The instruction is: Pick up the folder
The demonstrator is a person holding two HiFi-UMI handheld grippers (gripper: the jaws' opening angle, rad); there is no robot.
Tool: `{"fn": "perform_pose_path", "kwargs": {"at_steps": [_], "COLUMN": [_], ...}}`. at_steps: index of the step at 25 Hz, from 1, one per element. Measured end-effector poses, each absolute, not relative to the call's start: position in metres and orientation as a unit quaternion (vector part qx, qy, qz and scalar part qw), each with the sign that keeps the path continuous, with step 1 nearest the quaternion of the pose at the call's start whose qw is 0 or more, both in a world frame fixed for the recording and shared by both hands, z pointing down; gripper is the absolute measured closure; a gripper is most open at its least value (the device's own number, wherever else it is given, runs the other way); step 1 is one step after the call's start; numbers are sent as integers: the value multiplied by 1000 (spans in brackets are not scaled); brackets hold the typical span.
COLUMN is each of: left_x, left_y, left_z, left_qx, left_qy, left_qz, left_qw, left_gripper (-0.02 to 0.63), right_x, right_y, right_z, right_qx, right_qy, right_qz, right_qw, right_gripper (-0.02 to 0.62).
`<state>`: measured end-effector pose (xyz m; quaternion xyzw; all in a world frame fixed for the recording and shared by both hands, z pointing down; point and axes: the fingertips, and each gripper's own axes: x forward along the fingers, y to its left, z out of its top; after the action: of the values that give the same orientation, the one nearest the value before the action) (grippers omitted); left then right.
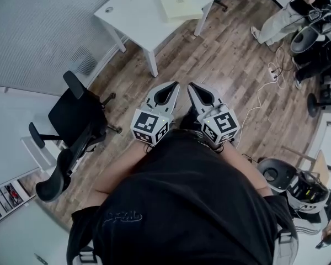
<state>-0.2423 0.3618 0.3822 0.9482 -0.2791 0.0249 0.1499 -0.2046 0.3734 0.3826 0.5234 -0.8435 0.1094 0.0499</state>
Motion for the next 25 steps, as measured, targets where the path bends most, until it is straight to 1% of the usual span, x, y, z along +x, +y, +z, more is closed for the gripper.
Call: {"fn": "perform_pose_path", "kwargs": {"at_steps": [12, 20, 25], "left_x": [-190, -122, -73], "left_y": [317, 260, 240], "left_z": [395, 402, 399], "left_qx": [939, 930, 931], "left_qy": [-301, -326, -327], "left_qz": [39, 48, 52], "left_qw": [160, 166, 156], "left_gripper": [592, 592, 592], "right_x": [-138, -60, -11], "right_y": [330, 279, 255], "right_z": [393, 396, 392], "right_qx": [531, 526, 526], "right_qy": [-837, -840, -841], "right_qz": [123, 127, 123], "right_qw": [42, 40, 33], "right_gripper": [574, 574, 574]}}
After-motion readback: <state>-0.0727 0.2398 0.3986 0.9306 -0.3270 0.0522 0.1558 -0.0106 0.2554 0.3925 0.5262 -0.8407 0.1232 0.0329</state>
